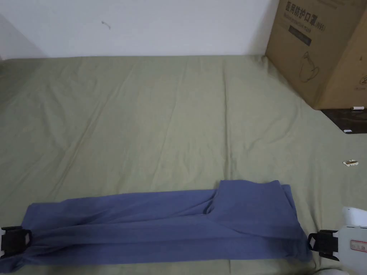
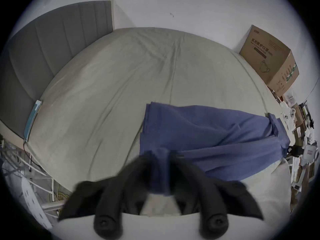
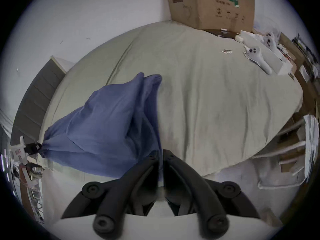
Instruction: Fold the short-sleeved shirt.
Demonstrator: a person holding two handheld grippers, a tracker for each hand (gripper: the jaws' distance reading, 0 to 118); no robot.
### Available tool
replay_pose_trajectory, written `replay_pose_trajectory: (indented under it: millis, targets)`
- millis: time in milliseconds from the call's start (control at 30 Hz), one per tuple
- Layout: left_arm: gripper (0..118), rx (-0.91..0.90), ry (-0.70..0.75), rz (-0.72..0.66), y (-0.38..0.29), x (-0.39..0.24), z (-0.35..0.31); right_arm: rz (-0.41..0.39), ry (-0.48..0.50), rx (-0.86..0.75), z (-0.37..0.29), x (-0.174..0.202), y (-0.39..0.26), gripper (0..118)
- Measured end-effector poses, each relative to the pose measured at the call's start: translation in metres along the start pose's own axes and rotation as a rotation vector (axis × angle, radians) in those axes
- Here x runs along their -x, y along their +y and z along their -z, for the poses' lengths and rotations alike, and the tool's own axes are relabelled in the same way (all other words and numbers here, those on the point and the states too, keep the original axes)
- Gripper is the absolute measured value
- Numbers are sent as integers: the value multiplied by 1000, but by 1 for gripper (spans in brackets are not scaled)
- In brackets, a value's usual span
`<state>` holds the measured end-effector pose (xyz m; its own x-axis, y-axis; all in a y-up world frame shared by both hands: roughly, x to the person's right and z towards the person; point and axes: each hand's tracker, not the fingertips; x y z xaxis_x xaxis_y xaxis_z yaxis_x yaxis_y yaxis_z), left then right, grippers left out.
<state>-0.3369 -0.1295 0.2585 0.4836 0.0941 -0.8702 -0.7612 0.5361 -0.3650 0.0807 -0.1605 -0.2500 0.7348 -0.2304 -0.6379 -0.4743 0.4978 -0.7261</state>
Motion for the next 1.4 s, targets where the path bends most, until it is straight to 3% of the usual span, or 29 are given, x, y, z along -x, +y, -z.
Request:
replay_pose_trajectory:
  millis: [100,133,167,200,333,367,400,433,467,500,600,633,767,800,833,867,900,1000,1033,1167,1300,1333,1400]
  targets:
    - [113,4,30,12,-1,-1,-6,10,15,-47,-13,1,6,37]
    - [114,-83,0,23,0,-2,-20,5,15,-69,-19,4,10,53]
    - [108,-71,-14,-5,2,-8,-34,-2,14,-87,-23,8,14,60]
    - [110,-69,-36,-34,5,-11,-42,-13,15,-103,-27,13,19,62]
    - [110,-153,-119,-62,10,-11,-51,-101,97,-182,-37,45,35,60]
    - [103,-166,-133,-74,11,-13,-56,-130,120,-196,-38,57,37,50]
    - [87,-179,-154,-83,11,-14,-58,-154,125,-200,-37,68,38,30]
    - [46,-187,-175,-89,9,-14,-58,-154,108,-205,-32,79,38,3]
    - [12,-182,-184,-107,7,-12,-54,-146,99,-205,-26,88,37,3]
    - [1,-175,-193,-130,4,-9,-47,-148,124,-187,-26,104,32,2]
    - [1,-126,-237,-228,-8,4,-37,-135,138,-151,-7,133,17,2]
    - [1,-153,-247,-261,-13,11,-38,-169,130,-143,6,139,7,2]
    - [6,-153,-334,-452,-25,44,-42,-298,96,-140,17,179,-9,2]
    - [19,-121,-357,-486,-26,54,-39,-290,115,-128,20,185,-11,2]
    - [47,-108,-339,-499,-26,63,-36,-286,154,-103,23,191,-12,2]
    - [47,-100,-331,-510,-26,74,-30,-280,178,-89,25,197,-13,2]
    - [56,-102,-327,-521,-27,80,-27,-283,185,-86,26,201,-15,2]
    - [107,-101,-380,-597,-34,84,-13,-318,190,-75,29,216,-20,2]
    - [113,-94,-417,-620,-34,87,-8,-328,188,-70,27,219,-22,2]
    - [113,-11,-521,-717,-33,88,29,-332,192,-46,36,223,-24,2]
    - [111,-23,-574,-776,-34,72,38,-304,177,-18,37,224,-23,2]
    - [99,-33,-578,-794,-34,75,36,-293,174,-16,37,224,-24,2]
    - [9,-40,-562,-854,-34,74,38,-274,180,-11,38,224,-23,2]
